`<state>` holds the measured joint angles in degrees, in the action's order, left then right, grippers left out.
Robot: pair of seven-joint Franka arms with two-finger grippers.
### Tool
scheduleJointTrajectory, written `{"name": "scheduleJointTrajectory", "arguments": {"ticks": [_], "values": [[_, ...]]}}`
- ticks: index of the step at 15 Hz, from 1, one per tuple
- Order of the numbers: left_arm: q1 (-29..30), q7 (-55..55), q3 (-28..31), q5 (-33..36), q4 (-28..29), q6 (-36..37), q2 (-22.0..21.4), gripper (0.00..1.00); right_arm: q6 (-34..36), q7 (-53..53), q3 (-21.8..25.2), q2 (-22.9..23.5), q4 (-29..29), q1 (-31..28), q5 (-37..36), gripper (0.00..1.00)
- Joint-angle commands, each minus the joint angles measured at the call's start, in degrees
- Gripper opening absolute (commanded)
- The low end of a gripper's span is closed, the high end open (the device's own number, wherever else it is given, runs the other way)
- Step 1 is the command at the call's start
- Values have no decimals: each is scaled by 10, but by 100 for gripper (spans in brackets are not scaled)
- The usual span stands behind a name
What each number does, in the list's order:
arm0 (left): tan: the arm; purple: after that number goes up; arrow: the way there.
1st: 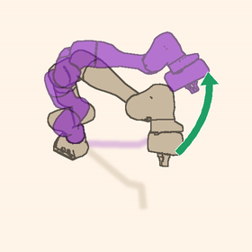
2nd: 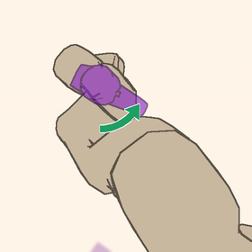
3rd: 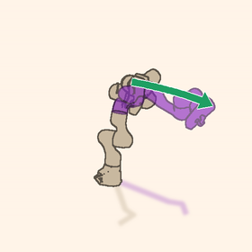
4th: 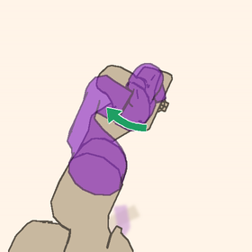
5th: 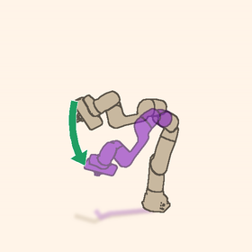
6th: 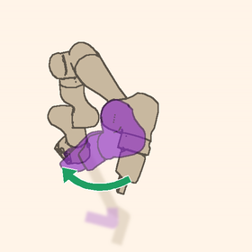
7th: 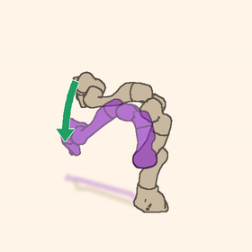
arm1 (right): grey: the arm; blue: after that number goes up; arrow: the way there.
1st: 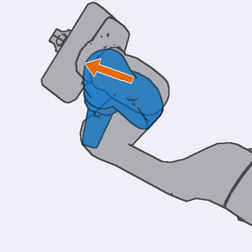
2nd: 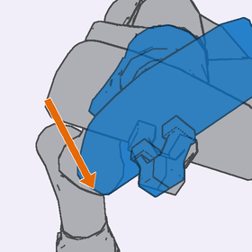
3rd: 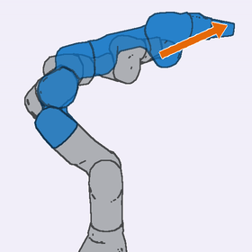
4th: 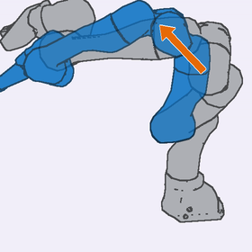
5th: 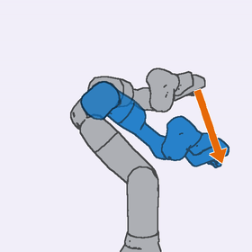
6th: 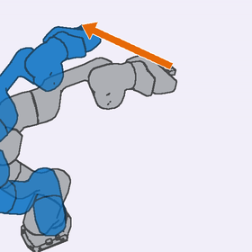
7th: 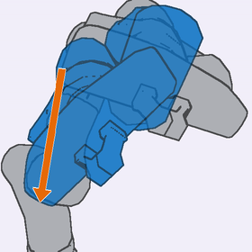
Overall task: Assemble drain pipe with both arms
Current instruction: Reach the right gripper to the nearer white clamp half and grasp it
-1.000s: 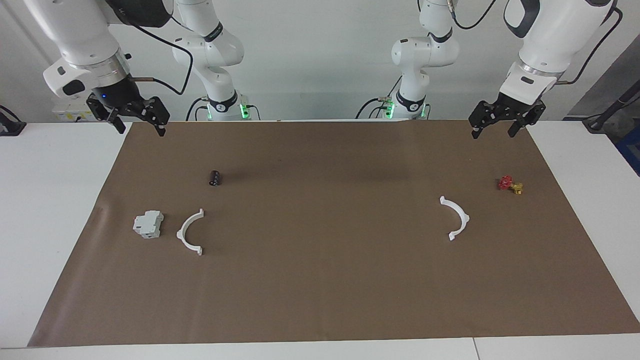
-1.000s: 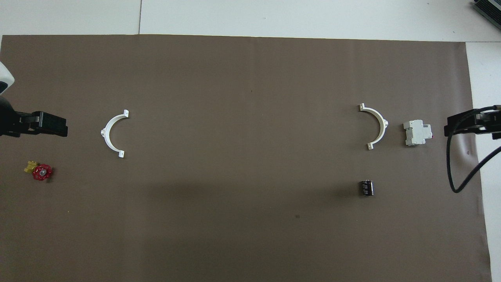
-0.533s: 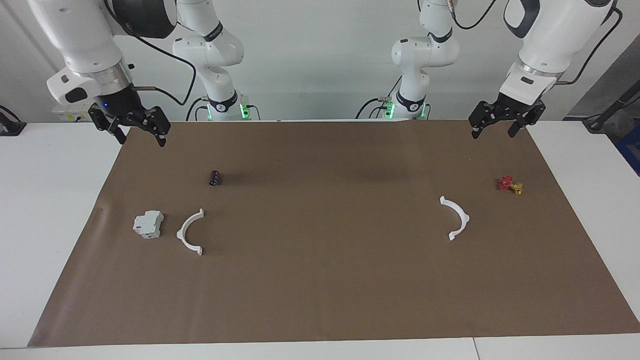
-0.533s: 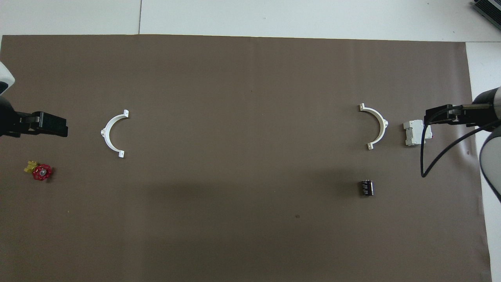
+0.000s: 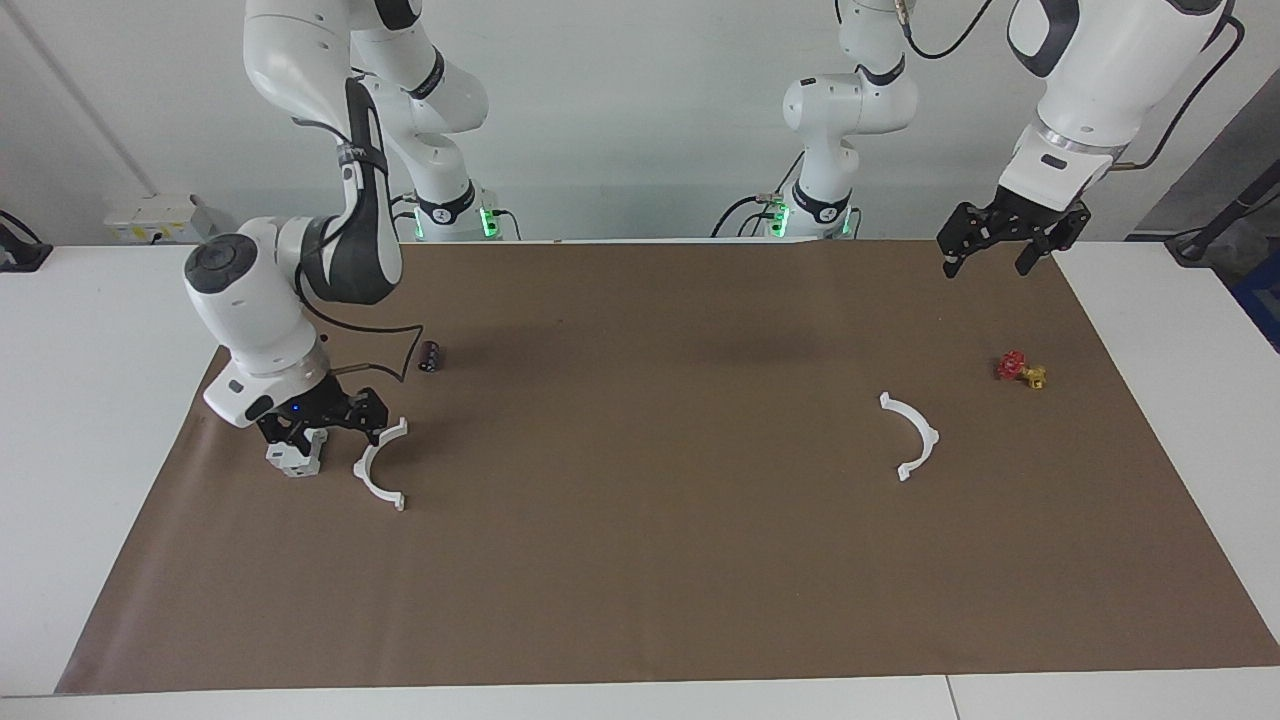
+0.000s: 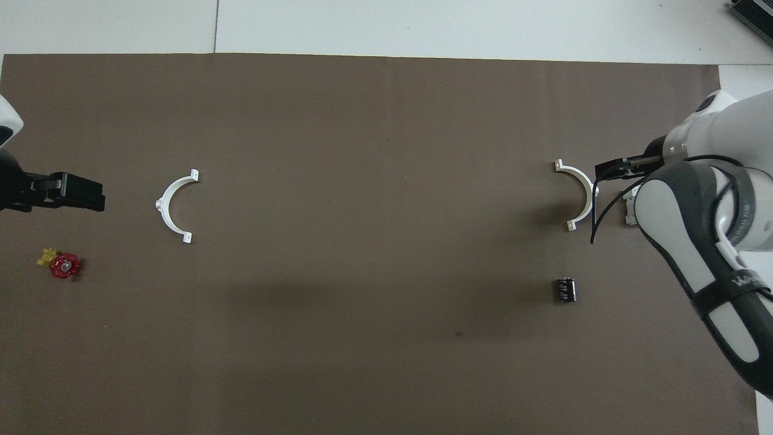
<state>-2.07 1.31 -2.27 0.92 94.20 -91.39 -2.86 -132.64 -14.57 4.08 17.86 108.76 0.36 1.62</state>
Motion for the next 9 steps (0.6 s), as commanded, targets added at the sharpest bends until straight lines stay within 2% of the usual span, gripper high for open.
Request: {"name": "scheduleJointTrajectory", "arguments": {"ticks": [1, 3, 5, 9], "values": [[-6, -2, 7, -6, 12, -5, -9, 100, -30, -52, -5, 13, 19, -17, 12, 100], [-5, -2, 7, -6, 12, -6, -9, 100, -43, -72, -6, 33, 20, -30, 21, 100], [-5, -2, 7, -6, 12, -6, -9, 100, -52, -75, -6, 36, 26, -26, 48, 100], [-5, -2, 7, -6, 12, -6, -9, 100, -53, -79, -6, 36, 33, -21, 51, 100]]}}
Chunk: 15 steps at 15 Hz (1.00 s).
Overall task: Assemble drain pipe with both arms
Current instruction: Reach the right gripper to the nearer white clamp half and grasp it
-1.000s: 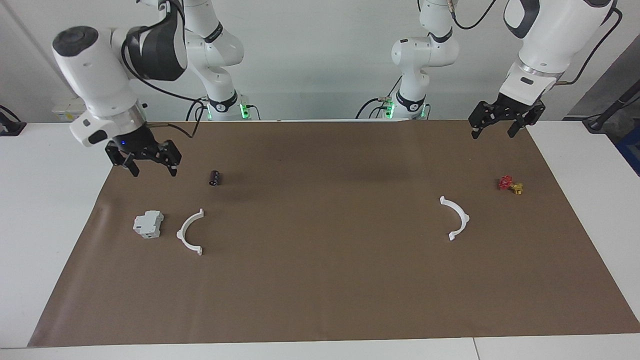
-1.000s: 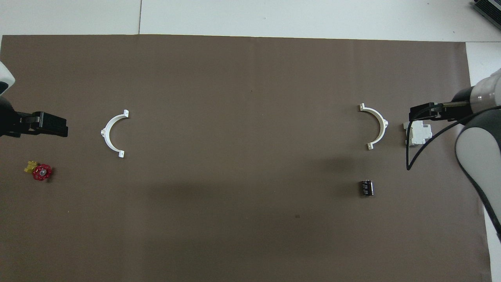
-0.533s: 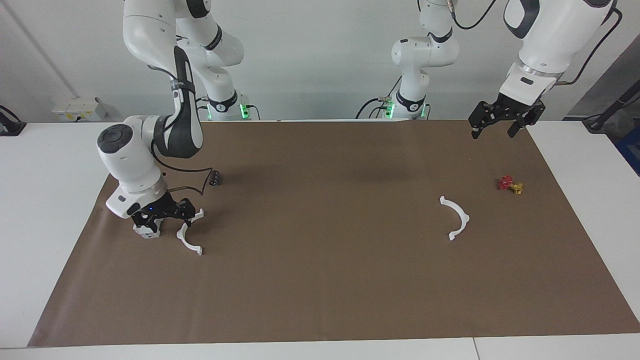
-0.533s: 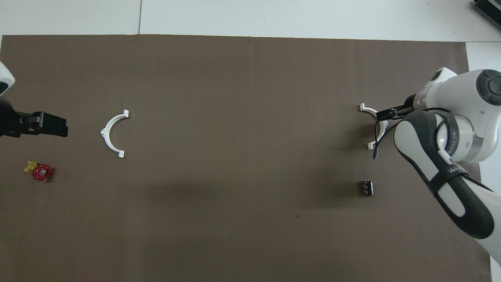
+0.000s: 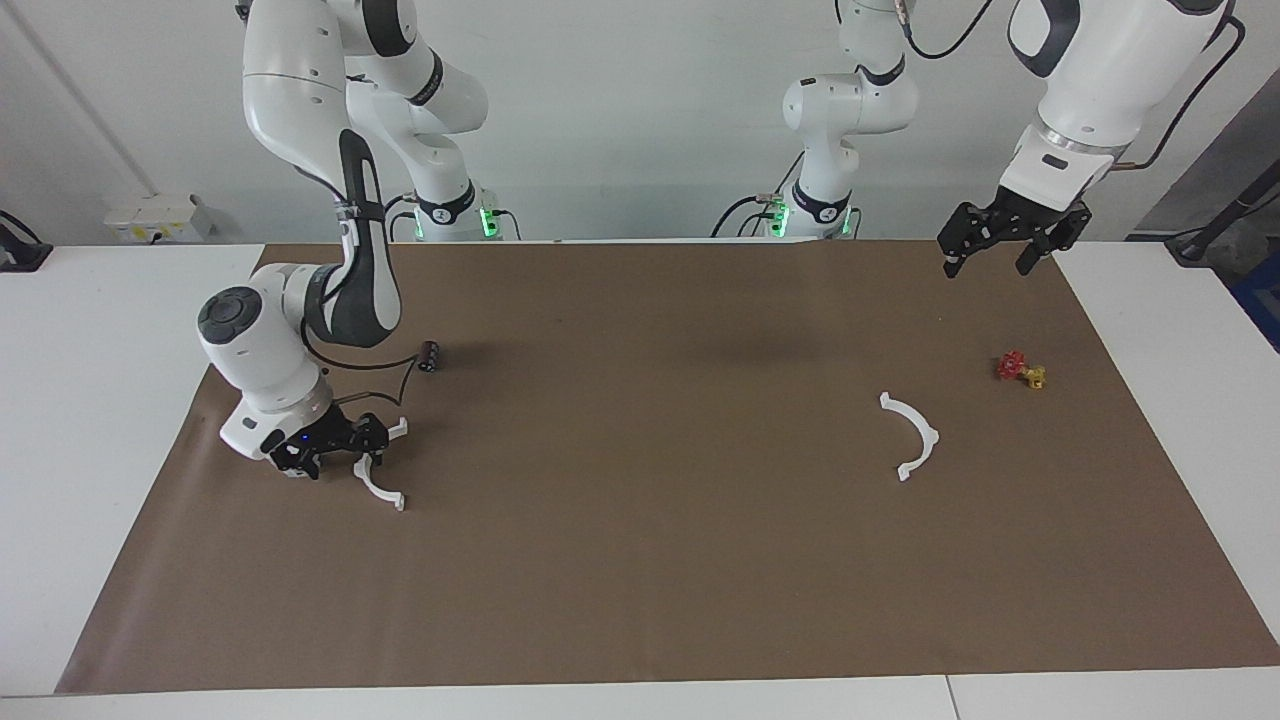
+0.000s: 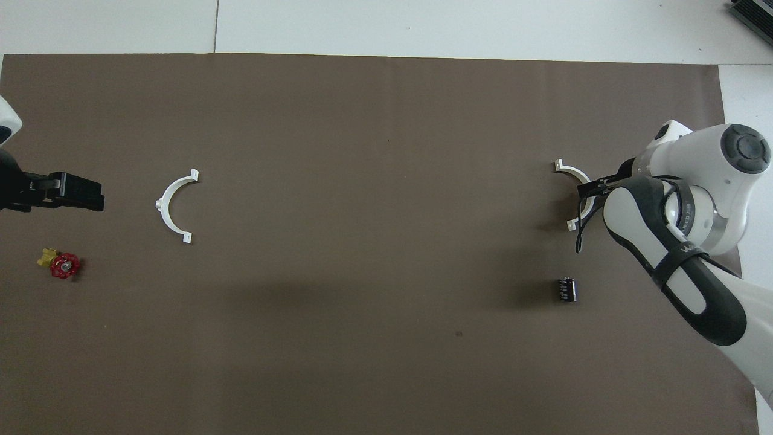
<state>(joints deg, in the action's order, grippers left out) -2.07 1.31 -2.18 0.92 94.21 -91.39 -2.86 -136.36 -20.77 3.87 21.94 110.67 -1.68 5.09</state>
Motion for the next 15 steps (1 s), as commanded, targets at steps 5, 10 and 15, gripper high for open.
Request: {"name": "scheduleJointTrajectory", "arguments": {"ticks": [5, 10, 15], "values": [[-6, -1, 6, -6, 12, -6, -9, 100, -15, -26, -4, -8, 24, -1, 16, 62], [-6, -2, 6, -6, 12, -7, -9, 100, -12, -18, -4, -7, 17, 3, 15, 0], [-5, -2, 6, -6, 12, -7, -9, 100, 71, 98, -4, -12, -54, 37, 10, 0]]}}
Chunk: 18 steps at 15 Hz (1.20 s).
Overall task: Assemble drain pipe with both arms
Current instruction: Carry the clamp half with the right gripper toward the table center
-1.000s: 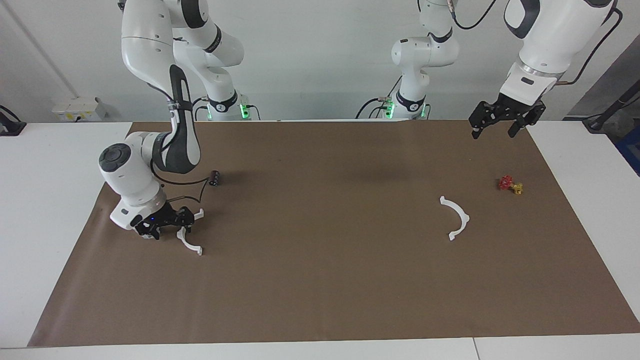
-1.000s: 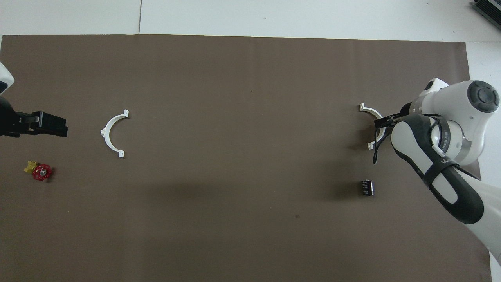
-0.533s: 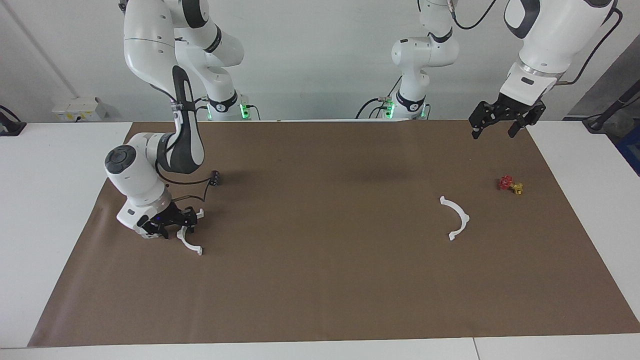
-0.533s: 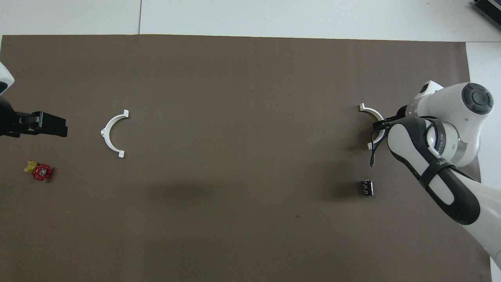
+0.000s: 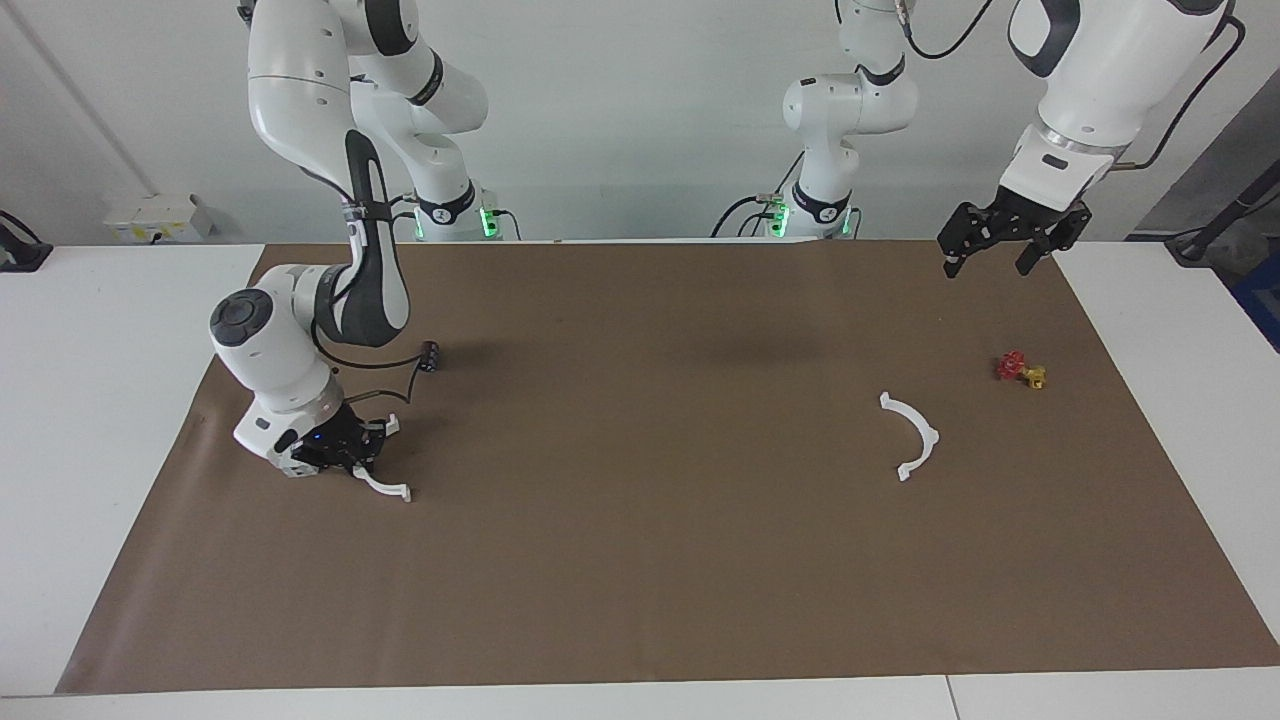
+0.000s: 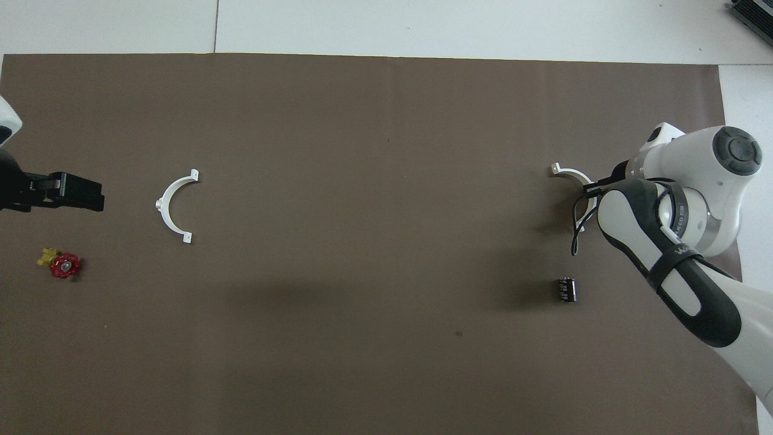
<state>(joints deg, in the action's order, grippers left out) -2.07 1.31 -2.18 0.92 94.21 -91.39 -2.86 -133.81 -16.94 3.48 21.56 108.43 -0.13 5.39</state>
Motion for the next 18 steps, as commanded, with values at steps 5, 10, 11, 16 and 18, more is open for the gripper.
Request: {"name": "scheduleJointTrajectory", "arguments": {"ticks": [5, 10, 11, 16, 18], "values": [[-5, -2, 6, -6, 14, -7, -10, 100, 110, 262, 1, -21, -59, 111, -27, 0], [-5, -2, 6, -6, 19, -10, -14, 100, 99, 416, -1, -23, -57, 209, -34, 0], [-5, -2, 6, -6, 19, -10, -14, 100, 94, 438, -1, -23, -56, 228, -34, 0], [-7, -3, 6, -6, 20, -10, -14, 100, 66, 494, -1, 4, -50, 303, -34, 0], [-7, -2, 6, -6, 20, -10, -14, 100, 55, 507, -1, 9, -45, 312, -34, 0]]}}
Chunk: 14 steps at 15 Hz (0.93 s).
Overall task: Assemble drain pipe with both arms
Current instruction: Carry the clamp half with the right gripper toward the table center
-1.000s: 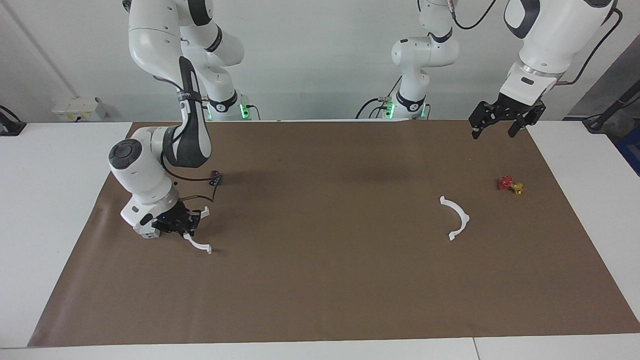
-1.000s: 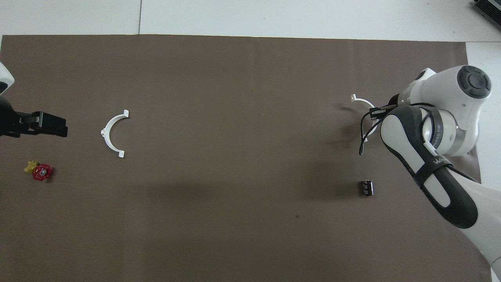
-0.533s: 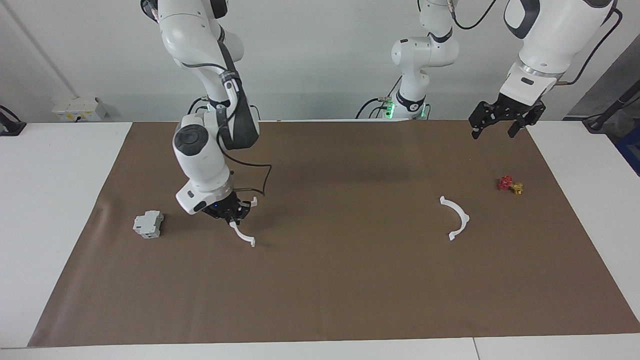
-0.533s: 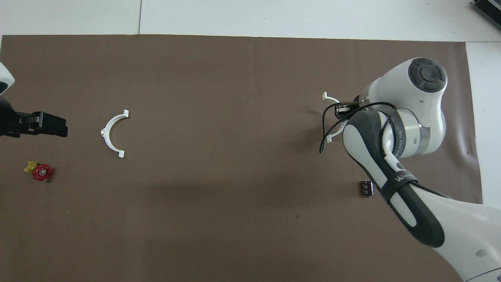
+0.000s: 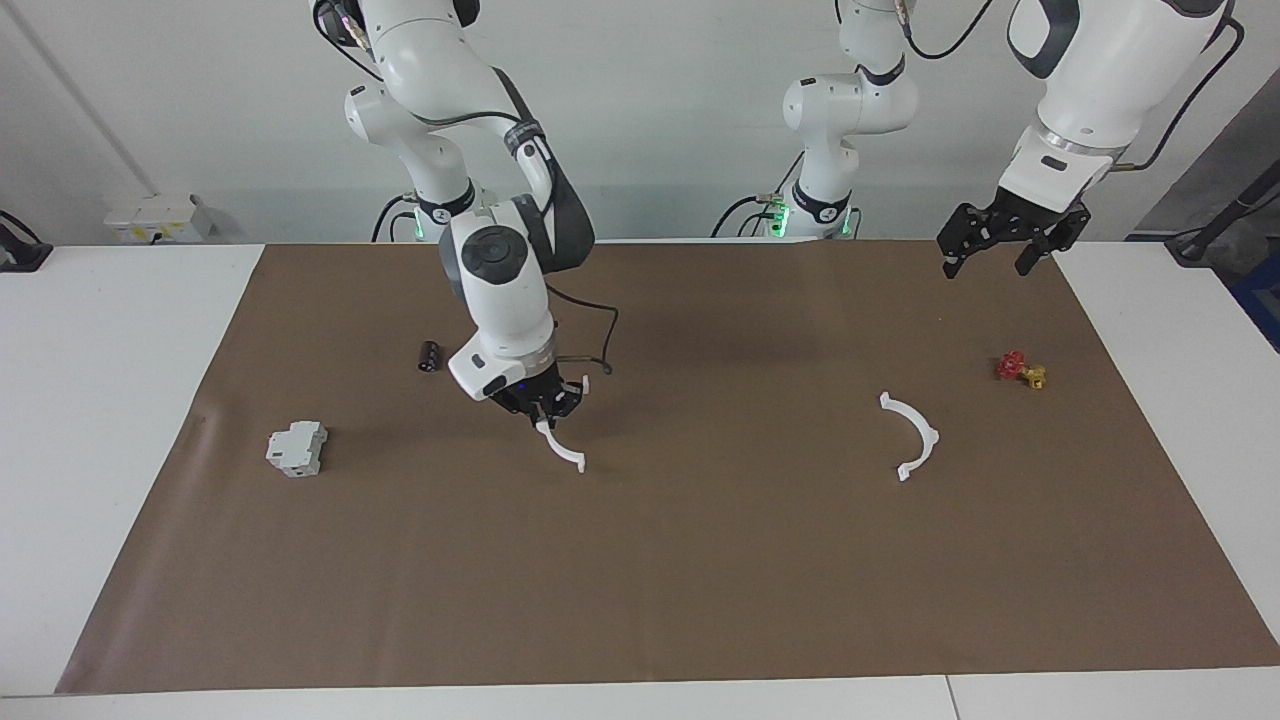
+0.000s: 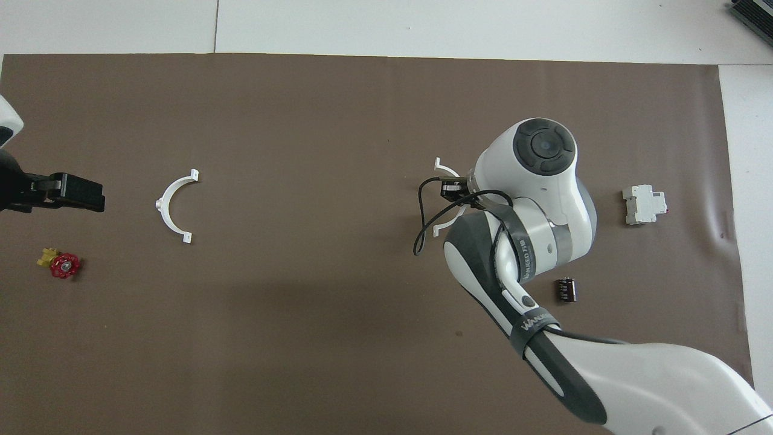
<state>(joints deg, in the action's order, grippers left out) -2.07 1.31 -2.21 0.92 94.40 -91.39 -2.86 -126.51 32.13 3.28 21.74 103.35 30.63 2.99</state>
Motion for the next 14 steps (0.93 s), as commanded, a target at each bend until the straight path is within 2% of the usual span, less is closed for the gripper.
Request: {"name": "scheduleJointTrajectory", "arguments": {"ticks": [1, 5, 14], "values": [[-7, -2, 5, -6, 18, -10, -14, 100, -18, 15, 1, 10, 6, 8, -10, 0], [-7, -2, 6, -6, 18, -10, -14, 100, -42, 21, 2, 16, 33, 34, -10, 0], [-7, -3, 6, -6, 18, -10, -14, 100, -40, 63, 2, 10, 47, 46, -10, 0]]}}
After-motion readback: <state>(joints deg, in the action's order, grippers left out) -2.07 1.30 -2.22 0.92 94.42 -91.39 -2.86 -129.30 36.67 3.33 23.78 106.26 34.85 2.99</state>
